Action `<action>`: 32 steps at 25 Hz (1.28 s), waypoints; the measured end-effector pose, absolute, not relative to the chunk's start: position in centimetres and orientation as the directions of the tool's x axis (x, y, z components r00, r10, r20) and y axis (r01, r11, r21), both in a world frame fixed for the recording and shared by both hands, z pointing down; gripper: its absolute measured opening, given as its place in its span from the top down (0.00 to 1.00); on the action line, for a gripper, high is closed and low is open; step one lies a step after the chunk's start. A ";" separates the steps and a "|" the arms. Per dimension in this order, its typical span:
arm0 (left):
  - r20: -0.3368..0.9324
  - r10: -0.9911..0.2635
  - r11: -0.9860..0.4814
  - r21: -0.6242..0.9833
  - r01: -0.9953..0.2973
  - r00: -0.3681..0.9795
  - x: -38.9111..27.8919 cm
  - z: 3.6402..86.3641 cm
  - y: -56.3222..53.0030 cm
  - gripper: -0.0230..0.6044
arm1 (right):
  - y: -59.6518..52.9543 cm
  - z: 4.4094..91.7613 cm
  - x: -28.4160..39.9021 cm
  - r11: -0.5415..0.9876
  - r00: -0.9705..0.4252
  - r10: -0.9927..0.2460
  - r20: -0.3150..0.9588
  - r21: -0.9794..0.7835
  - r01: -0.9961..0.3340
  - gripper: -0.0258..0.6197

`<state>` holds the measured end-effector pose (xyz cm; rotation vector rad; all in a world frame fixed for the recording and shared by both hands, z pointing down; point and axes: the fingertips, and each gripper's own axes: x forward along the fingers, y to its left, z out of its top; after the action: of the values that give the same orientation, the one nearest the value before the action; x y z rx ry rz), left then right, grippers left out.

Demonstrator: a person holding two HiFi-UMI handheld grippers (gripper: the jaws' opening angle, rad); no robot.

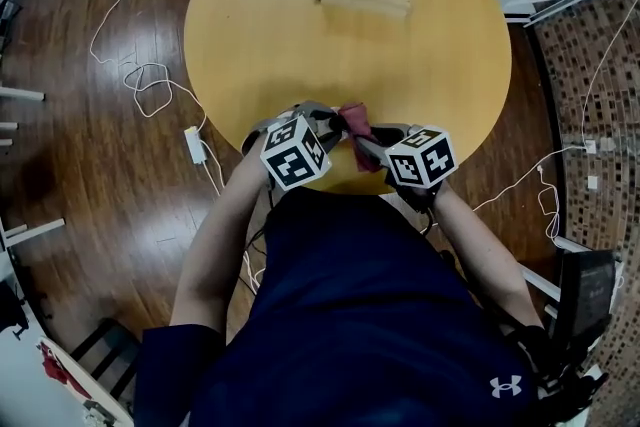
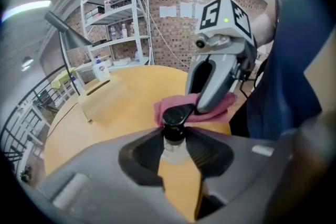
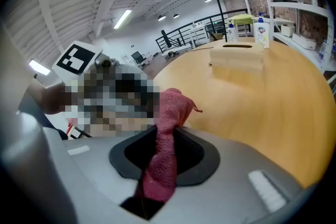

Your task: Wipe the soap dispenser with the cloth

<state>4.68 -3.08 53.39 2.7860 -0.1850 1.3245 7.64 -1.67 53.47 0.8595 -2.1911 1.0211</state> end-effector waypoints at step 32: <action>0.782 -0.132 -0.964 0.041 -0.262 0.609 3.3 53.2 -2.0 0.75 | -1.1 53.9 6.6 0.505 -0.628 -0.295 0.720 -0.440 -0.743 0.81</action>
<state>3.29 -2.04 53.21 2.6802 -0.3308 1.2837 6.60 -1.08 53.86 0.8465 -2.1767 1.0204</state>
